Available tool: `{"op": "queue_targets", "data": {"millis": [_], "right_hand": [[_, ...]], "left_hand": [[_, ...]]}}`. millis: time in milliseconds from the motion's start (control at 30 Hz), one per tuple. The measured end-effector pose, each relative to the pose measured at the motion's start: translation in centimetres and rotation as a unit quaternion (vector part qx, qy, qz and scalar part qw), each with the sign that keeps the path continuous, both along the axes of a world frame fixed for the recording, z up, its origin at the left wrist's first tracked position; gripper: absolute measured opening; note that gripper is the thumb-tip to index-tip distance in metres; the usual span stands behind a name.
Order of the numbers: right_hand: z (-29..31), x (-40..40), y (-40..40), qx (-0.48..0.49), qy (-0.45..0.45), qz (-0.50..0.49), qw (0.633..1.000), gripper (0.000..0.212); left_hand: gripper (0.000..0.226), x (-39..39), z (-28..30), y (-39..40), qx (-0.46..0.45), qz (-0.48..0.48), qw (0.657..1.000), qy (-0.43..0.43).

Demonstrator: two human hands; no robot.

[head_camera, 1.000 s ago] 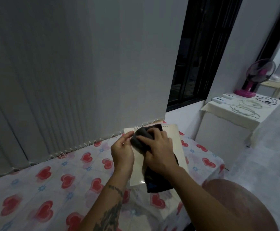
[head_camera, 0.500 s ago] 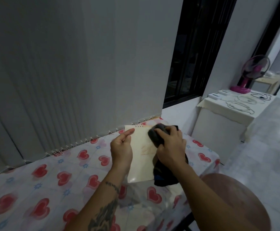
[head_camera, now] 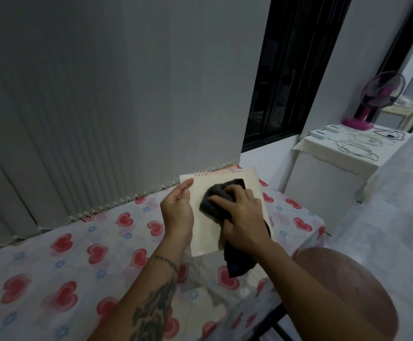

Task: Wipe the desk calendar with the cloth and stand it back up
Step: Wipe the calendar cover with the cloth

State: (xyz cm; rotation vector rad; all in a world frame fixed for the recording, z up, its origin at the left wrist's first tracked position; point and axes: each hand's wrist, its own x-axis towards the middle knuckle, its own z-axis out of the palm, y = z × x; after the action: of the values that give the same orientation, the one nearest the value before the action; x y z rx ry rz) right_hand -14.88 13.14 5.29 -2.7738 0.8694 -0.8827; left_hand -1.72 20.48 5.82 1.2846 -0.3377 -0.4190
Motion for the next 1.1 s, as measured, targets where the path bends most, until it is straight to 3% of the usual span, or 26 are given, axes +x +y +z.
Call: {"op": "queue_targets", "data": {"millis": [100,167,300,400,533,733,800,933,1100], "right_hand": [[-0.6,-0.7,-0.2,0.069,-0.066,-0.093,0.991,0.050],[-0.4,-0.5,0.2,0.080,-0.062,-0.120,0.988,0.051],[0.0,0.3,2.5,-0.010,0.019,0.019,1.000,0.050],[-1.0,-0.8,2.9,0.001,0.045,0.072,0.996,0.049],[-1.9,-3.5,0.7,0.033,0.056,0.046,0.997,0.047],[-0.6,-2.7,-1.2,0.069,-0.039,-0.119,0.990,0.048],[-0.1,-1.6,-0.3,0.044,-0.035,-0.091,0.994,0.052],[-1.0,-1.9,1.1,0.004,0.038,0.055,0.998,0.051],[-1.8,-2.9,-1.0,0.068,-0.005,-0.048,0.997,0.052]], "left_hand": [[0.034,0.4,-0.2,0.0,-0.004,0.004,1.000,0.025],[0.033,0.4,-0.5,-0.1,0.003,0.003,0.999,0.039],[0.036,0.2,-0.3,-0.9,-0.018,-0.019,0.998,0.058],[0.039,0.5,-0.1,-0.9,-0.022,-0.017,0.993,0.119],[0.039,1.6,-0.3,-0.2,-0.027,-0.016,0.987,0.157],[0.043,0.9,0.5,-0.7,-0.023,-0.062,0.988,0.139],[0.046,0.5,0.8,-1.0,-0.021,-0.061,0.990,0.128],[0.047,0.8,0.7,-1.0,-0.018,-0.035,0.992,0.121],[0.047,1.1,-0.3,0.2,-0.007,-0.017,0.987,0.161]]}}
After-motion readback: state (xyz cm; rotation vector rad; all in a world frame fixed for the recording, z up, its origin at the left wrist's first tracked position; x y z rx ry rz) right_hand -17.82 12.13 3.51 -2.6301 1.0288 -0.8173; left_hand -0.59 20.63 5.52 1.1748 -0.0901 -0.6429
